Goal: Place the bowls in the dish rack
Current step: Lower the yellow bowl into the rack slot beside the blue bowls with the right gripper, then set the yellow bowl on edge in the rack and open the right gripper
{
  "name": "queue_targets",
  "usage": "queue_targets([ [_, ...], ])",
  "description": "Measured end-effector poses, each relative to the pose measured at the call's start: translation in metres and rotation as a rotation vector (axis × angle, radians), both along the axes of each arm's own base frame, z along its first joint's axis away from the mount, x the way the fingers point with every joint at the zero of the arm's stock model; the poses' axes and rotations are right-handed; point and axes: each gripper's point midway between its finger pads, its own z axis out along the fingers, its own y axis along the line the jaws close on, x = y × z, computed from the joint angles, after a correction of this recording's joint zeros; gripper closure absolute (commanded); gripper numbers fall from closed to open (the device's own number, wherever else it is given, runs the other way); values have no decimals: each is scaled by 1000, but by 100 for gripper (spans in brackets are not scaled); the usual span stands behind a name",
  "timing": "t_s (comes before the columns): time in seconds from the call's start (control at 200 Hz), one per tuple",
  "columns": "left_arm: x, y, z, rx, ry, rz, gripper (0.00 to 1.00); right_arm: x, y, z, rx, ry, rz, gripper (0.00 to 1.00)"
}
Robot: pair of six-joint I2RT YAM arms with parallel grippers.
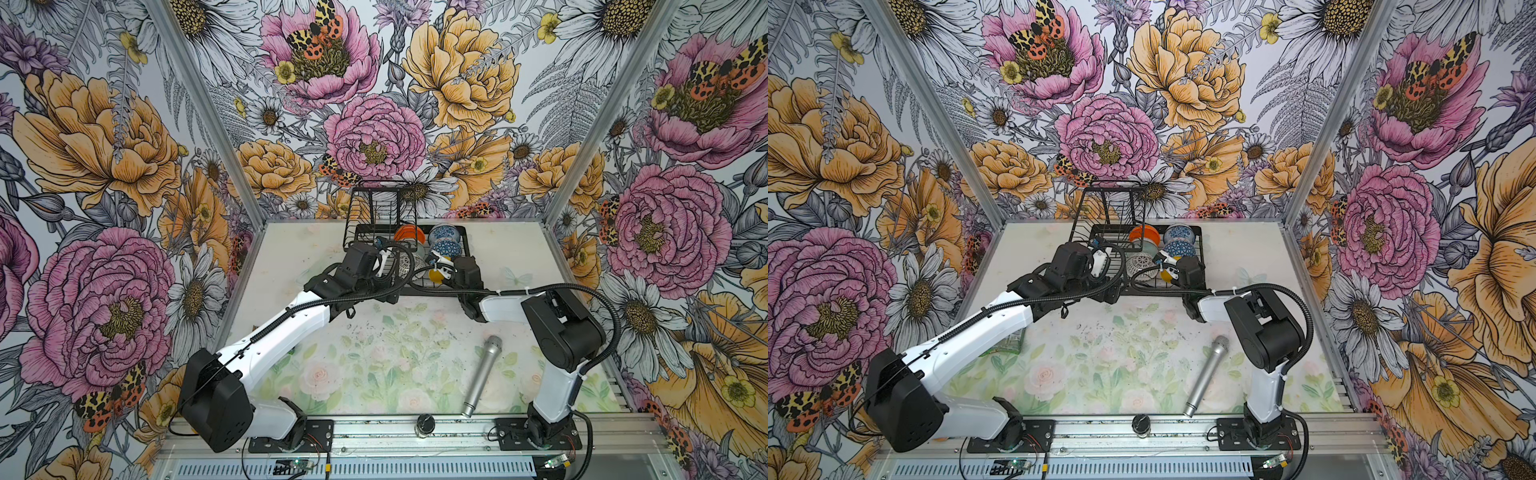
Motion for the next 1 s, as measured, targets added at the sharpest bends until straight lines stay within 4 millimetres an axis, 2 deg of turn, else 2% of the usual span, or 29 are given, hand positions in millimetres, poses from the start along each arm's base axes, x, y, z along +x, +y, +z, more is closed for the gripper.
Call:
queue_targets([
  [0.335,1,1,0,0,0,3,1,-1,-2,-1,-3,8,-13,86],
  [0.625,0,1,-1,1,1,3,1,-3,-2,-1,-9,12,-20,86],
  [0.696,0,2,-3,4,5,3,1,-3,-2,-2,-10,14,-21,87],
  [0.841,-2,3,-8,11,15,3,1,-3,-3,-2,-14,19,-23,100],
  [1.001,-2,3,-8,11,15,3,1,-3,-4,-2,-24,16,-29,100],
])
